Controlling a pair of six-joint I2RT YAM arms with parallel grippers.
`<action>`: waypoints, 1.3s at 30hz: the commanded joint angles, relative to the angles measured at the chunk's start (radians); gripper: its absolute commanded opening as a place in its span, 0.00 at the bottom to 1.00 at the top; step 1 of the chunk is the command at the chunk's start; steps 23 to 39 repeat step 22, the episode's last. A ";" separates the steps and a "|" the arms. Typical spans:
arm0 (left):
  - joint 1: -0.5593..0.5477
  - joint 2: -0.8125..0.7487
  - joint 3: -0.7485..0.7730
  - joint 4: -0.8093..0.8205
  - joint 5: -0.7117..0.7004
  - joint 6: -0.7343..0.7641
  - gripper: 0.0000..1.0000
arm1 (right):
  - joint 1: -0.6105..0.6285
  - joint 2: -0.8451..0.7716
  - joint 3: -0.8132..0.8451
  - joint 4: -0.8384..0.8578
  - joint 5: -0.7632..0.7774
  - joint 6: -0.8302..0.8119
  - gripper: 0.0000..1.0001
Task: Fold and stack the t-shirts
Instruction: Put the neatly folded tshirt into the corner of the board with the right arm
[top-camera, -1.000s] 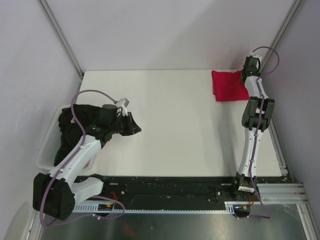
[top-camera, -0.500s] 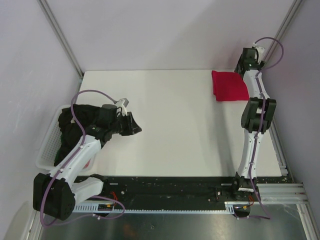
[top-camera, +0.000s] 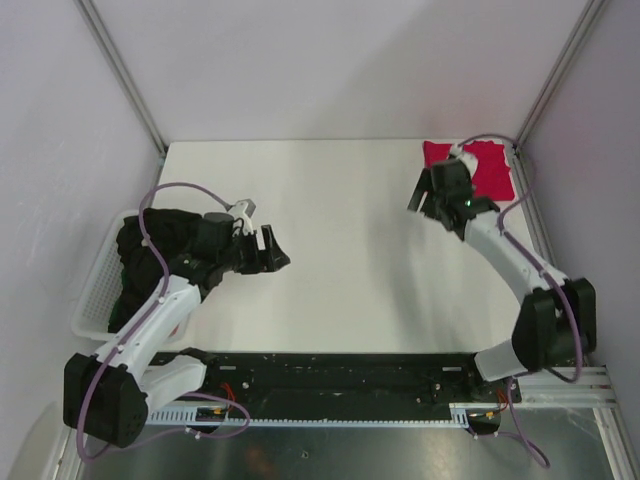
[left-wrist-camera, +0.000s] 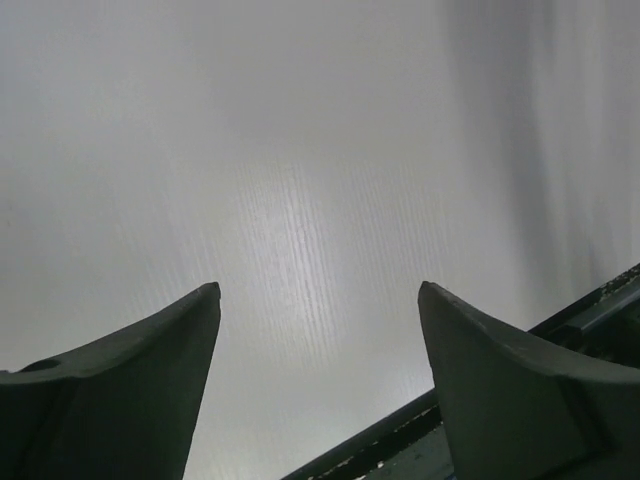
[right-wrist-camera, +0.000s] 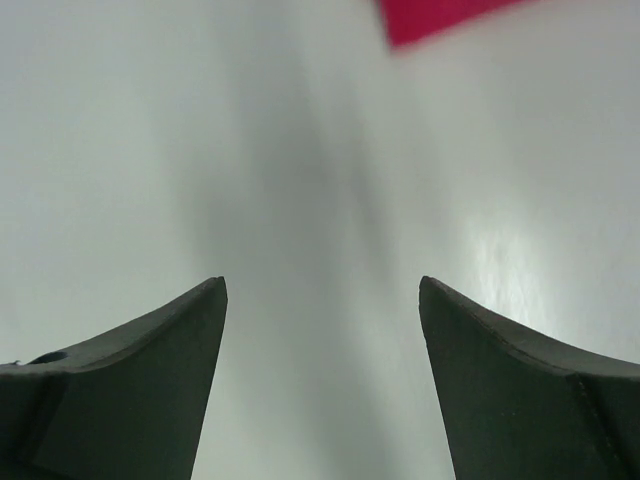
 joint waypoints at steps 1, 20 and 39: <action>-0.069 -0.064 -0.014 0.012 -0.081 0.015 0.93 | 0.100 -0.212 -0.167 -0.020 -0.067 0.071 0.83; -0.191 -0.280 -0.024 -0.126 -0.300 0.056 0.99 | 0.250 -0.539 -0.362 -0.112 -0.163 0.075 0.91; -0.191 -0.284 -0.023 -0.127 -0.301 0.053 1.00 | 0.250 -0.542 -0.363 -0.112 -0.165 0.077 0.91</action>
